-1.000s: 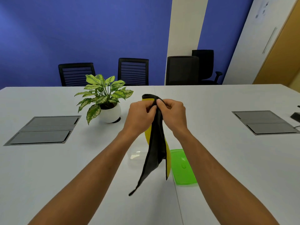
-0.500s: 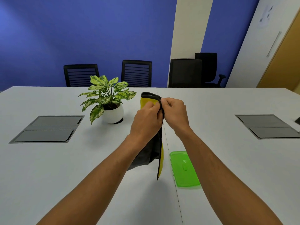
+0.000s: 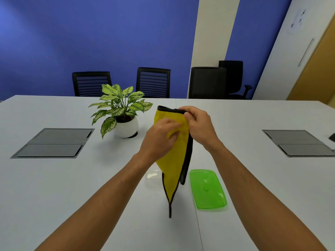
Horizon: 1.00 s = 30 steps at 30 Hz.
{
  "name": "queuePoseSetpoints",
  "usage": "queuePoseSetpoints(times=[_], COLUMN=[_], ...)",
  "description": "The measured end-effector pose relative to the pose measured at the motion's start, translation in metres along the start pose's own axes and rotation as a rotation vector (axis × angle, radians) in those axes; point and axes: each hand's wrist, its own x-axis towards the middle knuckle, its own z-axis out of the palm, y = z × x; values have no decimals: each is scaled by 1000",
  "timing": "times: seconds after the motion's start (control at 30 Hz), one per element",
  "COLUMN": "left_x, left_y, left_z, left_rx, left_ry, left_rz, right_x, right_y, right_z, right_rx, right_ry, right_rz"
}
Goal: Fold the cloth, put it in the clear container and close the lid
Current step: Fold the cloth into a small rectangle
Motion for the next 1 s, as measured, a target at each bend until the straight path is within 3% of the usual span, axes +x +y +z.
queuePoseSetpoints(times=[0.07,0.13,0.33,0.4,0.53,0.83,1.0], left_x=[3,7,11,7,3,14,19], left_y=[-9,-19,-47,-53,-46,-22,-13], left_z=[-6,-12,-25,-32,-51,-56,-45], left_rx=[138,246,308,184,-242,-600,-629], left_ry=[119,124,-232,-265,-178,58,115], left_rz=[2,-20,-156,-215,-374,-383,-368], right_x=[0,0,-2,-3,-7,-12,-14], right_y=[3,5,8,12,22,28,21], right_z=[-2,-5,-20,-28,-40,-43,-33], right_rx=[-36,-55,-29,-13,-20,-98,-270], right_ry=[10,-7,-34,11,22,120,258], right_rz=[-27,-33,-66,-55,-2,-22,-118])
